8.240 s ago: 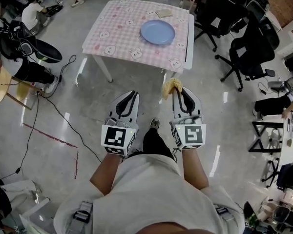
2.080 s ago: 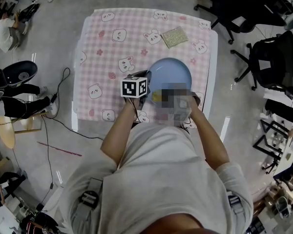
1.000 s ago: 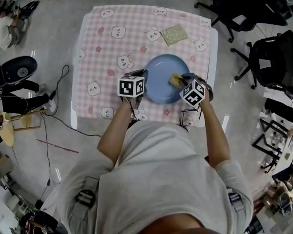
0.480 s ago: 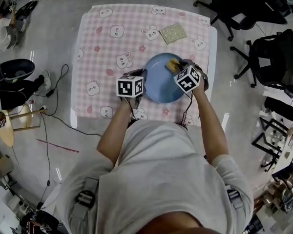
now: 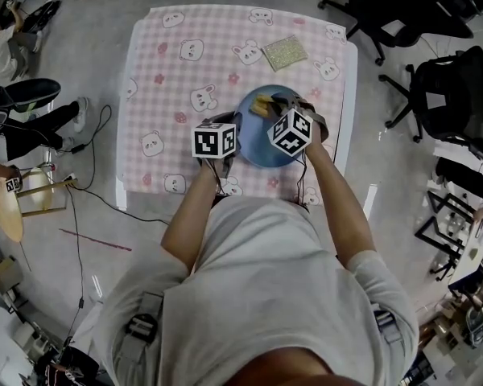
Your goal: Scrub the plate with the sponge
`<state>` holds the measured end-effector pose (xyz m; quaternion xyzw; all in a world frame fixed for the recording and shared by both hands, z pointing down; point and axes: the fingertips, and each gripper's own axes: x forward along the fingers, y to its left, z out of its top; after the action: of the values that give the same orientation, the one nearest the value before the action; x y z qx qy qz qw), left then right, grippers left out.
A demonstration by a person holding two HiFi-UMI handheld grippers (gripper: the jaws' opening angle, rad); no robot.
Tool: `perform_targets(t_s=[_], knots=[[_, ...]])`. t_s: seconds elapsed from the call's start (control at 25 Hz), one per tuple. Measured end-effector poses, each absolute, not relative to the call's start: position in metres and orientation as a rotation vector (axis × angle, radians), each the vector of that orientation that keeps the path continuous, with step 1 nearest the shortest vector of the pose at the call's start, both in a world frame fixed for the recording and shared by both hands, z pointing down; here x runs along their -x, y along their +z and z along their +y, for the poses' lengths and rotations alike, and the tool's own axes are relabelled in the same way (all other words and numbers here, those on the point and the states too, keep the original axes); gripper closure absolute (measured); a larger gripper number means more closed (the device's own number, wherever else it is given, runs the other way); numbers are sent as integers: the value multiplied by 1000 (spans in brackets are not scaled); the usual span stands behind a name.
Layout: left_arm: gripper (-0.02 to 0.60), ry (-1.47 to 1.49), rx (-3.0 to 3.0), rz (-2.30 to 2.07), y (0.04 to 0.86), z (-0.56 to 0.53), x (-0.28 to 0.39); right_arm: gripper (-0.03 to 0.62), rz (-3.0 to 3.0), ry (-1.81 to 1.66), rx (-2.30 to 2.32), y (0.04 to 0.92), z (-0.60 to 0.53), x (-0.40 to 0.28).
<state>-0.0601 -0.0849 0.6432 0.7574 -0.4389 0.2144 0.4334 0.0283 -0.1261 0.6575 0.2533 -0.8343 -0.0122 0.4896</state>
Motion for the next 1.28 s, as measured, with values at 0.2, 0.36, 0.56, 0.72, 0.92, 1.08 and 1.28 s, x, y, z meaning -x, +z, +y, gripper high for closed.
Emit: perform_targets(t_s=[0.2, 0.36, 0.56, 0.72, 0.92, 1.08, 1.28], knots=[[545, 536, -1878, -1101, 646, -84, 64, 551, -2056, -75, -472, 658, -96, -7], [548, 549, -1870, -1115, 646, -83, 69, 551, -2053, -116, -386, 658, -72, 1], [548, 538, -1870, -1110, 651, -84, 67, 551, -2027, -193, -293, 664, -46, 2], [548, 544, -1864, -1107, 652, -80, 68, 551, -2016, -205, -234, 666, -24, 1], [549, 545, -1863, -1102, 655, -80, 68, 551, -2013, -157, -221, 672, -10, -12], [549, 551, -1861, -1102, 656, -79, 68, 551, -1995, -124, -211, 677, 0, -27], [549, 548, -1871, -1094, 653, -79, 67, 549, -1973, -66, -234, 680, 4, -47]])
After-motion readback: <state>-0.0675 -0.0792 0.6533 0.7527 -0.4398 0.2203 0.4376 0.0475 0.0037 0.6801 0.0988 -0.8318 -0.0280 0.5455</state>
